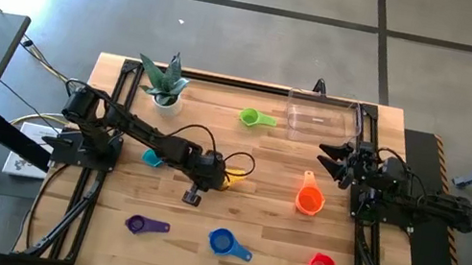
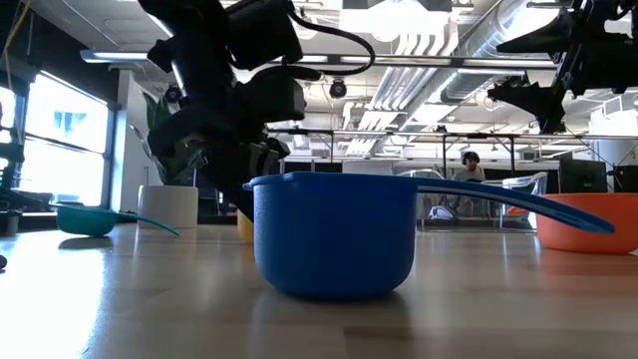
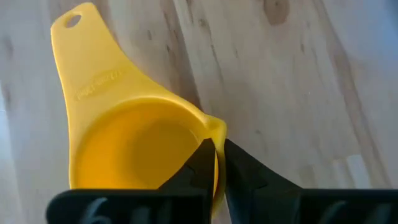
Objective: Nest measuring cups in basket
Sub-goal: Adjust the yellow measuring cup
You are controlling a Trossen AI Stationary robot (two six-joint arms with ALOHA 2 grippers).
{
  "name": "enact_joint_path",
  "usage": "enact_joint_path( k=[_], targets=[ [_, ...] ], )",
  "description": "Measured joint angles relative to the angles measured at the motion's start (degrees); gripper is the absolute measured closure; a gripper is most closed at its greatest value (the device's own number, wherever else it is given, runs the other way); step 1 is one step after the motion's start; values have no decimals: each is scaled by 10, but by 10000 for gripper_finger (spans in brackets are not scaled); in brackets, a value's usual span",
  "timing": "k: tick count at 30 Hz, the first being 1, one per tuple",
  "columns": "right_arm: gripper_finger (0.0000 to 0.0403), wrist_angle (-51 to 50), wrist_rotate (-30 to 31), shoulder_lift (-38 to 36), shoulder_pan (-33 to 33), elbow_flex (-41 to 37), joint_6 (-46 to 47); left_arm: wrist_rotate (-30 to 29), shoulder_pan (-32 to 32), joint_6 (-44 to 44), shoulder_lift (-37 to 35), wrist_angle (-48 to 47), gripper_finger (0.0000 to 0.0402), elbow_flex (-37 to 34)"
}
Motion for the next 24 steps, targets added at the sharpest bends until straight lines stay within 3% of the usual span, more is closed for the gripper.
enact_joint_path(
  k=[10, 24],
  targets=[
    [94, 9, -3, 0, 0, 0, 55, -1, -20, -47, -8, -37, 387, 0],
    [94, 14, -17, 1, 0, 0, 56, -20, -40, -72, -35, -109, 385, -2]
  ],
)
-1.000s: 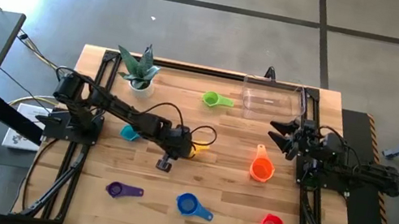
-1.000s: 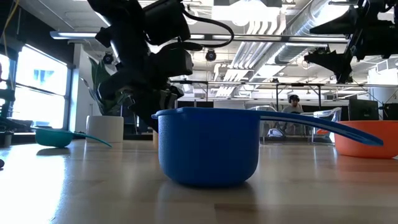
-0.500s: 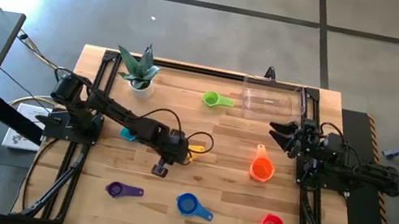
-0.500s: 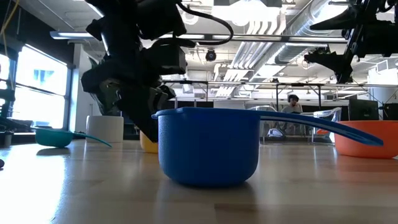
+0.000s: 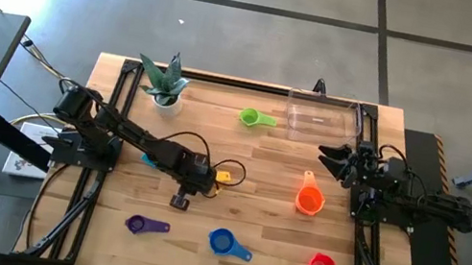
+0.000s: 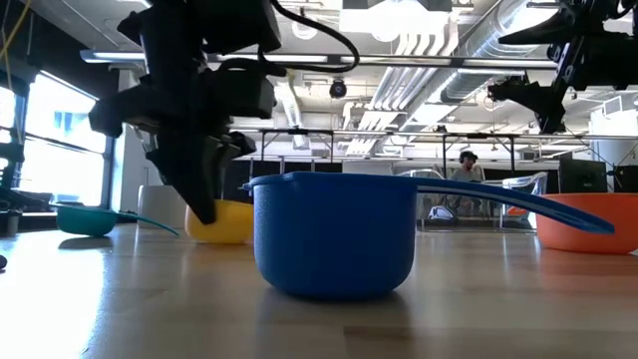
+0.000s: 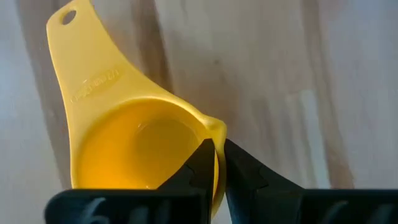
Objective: Nest measuring cups in basket
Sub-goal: Adjust the yellow measuring cup
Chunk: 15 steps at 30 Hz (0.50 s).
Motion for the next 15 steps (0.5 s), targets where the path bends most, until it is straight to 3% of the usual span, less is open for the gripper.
enact_joint_path(
  k=[15],
  targets=[
    [94, -1, 0, 2, 0, 0, 3, -19, -7, -26, 0, 6, 380, 0]
  ],
)
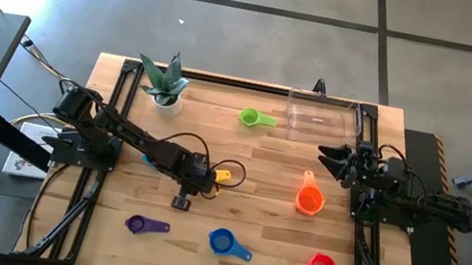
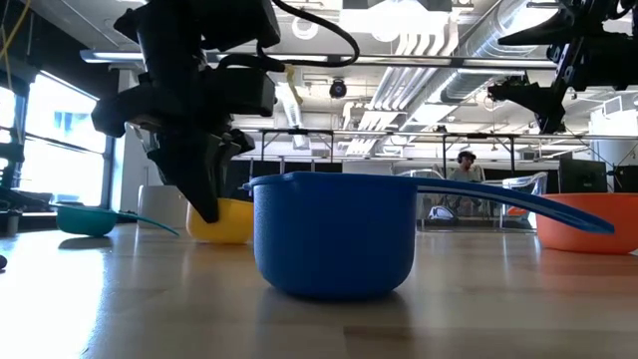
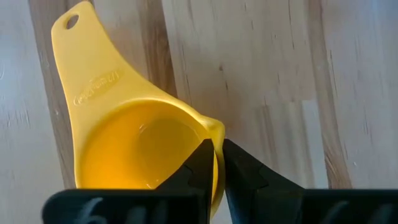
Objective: Nest measuring cups in basket
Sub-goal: Adjust the yellow measuring cup
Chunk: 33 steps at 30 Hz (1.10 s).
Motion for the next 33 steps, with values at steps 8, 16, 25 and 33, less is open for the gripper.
enact_joint_path(
  k=[8, 16, 25, 33],
  targets=[
    [94, 0, 0, 0, 0, 0, 11, 0, 0, 0, 0, -11, 380, 0],
    [94, 0, 12, 0, 0, 0, 7, 5, 0, -23, 0, -12, 380, 0],
    [94, -7, 13, 0, 0, 0, 8, 26, 1, -54, 0, -12, 380, 1],
    [94, -9, 13, 0, 0, 0, 11, 77, 0, -49, 0, -10, 380, 1]
  ],
)
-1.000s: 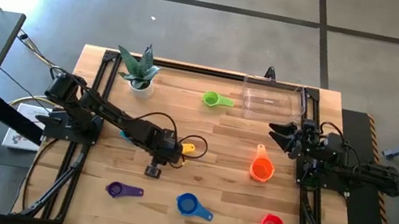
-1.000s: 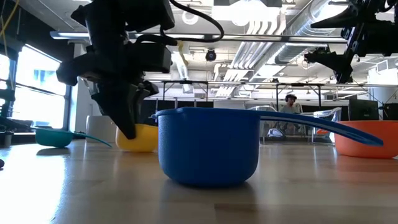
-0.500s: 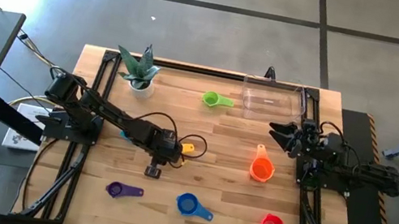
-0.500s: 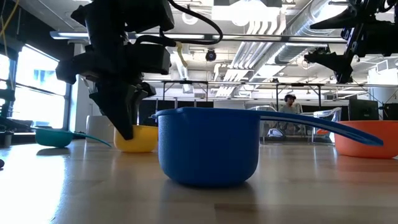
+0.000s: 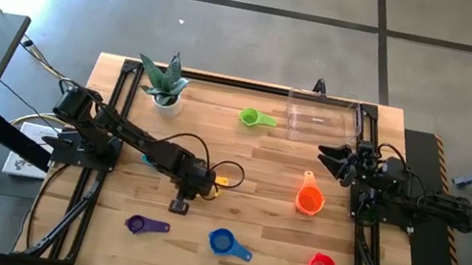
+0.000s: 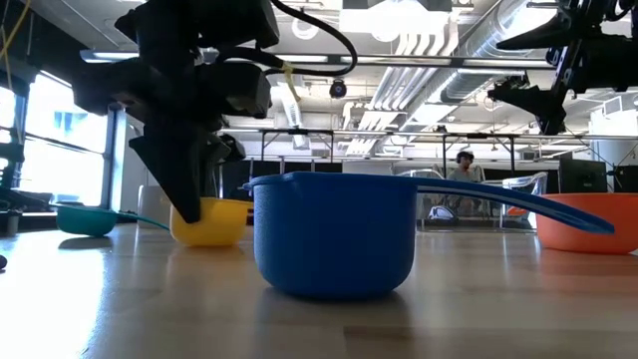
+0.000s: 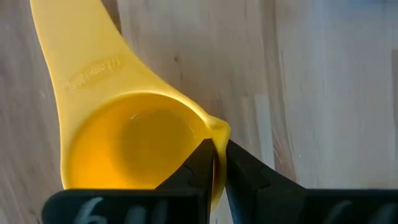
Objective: Nest measuring cups in basket
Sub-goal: Adjust the yellow measuring cup
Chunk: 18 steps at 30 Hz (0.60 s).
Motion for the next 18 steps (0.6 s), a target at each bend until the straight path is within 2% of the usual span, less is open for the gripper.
enact_joint_path(
  k=[13, 18],
  targets=[
    [94, 0, 1, 0, 0, 0, 0, -21, 0, 20, 0, 0, 379, 0],
    [94, 0, 1, 0, 0, 0, 0, -21, 1, 20, 0, -9, 360, 0]
  ],
)
